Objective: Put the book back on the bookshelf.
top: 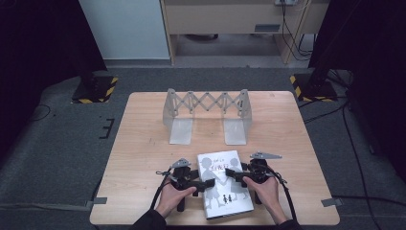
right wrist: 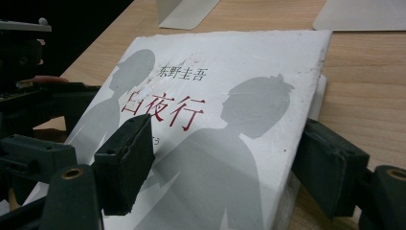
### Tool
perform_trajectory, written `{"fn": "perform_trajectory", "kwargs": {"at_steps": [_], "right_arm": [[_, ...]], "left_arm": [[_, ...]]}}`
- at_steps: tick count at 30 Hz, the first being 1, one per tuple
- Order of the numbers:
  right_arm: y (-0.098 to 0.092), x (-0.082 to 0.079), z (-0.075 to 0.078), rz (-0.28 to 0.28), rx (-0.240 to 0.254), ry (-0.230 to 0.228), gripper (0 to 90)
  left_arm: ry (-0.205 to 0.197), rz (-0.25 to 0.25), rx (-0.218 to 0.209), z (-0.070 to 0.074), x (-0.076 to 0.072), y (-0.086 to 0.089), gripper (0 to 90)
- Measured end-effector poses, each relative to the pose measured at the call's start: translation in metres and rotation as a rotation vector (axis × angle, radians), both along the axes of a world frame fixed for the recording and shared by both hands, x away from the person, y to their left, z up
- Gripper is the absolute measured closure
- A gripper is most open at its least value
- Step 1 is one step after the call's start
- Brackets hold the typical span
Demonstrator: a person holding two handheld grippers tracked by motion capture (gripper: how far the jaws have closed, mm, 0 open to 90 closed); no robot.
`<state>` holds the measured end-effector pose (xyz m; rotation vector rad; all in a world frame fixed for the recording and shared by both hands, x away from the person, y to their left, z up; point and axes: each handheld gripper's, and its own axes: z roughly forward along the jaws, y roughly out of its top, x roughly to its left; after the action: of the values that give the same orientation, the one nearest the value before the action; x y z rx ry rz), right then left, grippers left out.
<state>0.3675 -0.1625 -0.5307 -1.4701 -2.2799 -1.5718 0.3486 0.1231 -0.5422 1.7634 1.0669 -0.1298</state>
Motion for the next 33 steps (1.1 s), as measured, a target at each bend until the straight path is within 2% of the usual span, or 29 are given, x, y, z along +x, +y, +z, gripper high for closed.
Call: {"fn": "perform_trajectory", "kwargs": {"at_steps": [4,9,10,12,14,16,17,20,24,27,28,29,30,33], "right_arm": [[0.002,-0.001,0.002,-0.010,-0.020,-0.021,26.6],[0.003,-0.002,0.007,-0.027,-0.025,-0.031,33.1],[0.002,-0.003,0.009,-0.033,-0.021,-0.063,37.2],[0.000,-0.003,0.012,-0.041,-0.002,-0.090,39.3],[0.000,-0.004,0.014,-0.047,0.008,-0.101,39.7],[-0.001,-0.006,0.022,-0.071,0.024,-0.158,41.9],[-0.001,-0.006,0.022,-0.071,0.024,-0.158,41.9],[0.000,-0.007,0.028,-0.088,0.039,-0.205,43.3],[-0.001,-0.008,0.034,-0.107,0.073,-0.251,45.6],[-0.002,-0.009,0.038,-0.105,0.105,-0.274,46.6],[-0.001,-0.009,0.039,-0.107,0.115,-0.281,46.8],[0.001,-0.010,0.045,-0.108,0.124,-0.306,46.9],[0.001,-0.010,0.045,-0.108,0.124,-0.306,46.9],[0.001,-0.012,0.051,-0.117,0.145,-0.336,47.3]], "left_arm": [[0.017,0.009,-0.001,0.001,0.001,0.001,9.1],[0.025,0.009,0.001,0.003,0.002,0.002,10.4],[0.021,0.010,0.002,0.004,0.002,0.002,10.7],[-0.028,0.001,0.030,0.013,0.001,0.002,10.9],[-0.043,0.010,0.029,0.017,0.001,0.002,11.5],[-0.068,0.035,0.009,0.023,0.002,0.004,18.2],[-0.080,0.041,0.008,0.025,0.002,0.005,18.2],[-0.132,0.056,0.020,0.034,0.002,0.005,20.0],[-0.164,0.075,-0.013,0.042,0.004,0.007,25.3],[-0.179,0.057,-0.043,0.047,0.004,0.006,27.1],[-0.193,0.057,-0.046,0.050,0.003,0.006,27.4],[-0.208,0.057,-0.040,0.053,0.003,0.006,27.8],[-0.217,0.055,-0.036,0.055,0.003,0.006,27.8],[-0.249,0.062,-0.052,0.064,0.002,0.007,31.5]]}}
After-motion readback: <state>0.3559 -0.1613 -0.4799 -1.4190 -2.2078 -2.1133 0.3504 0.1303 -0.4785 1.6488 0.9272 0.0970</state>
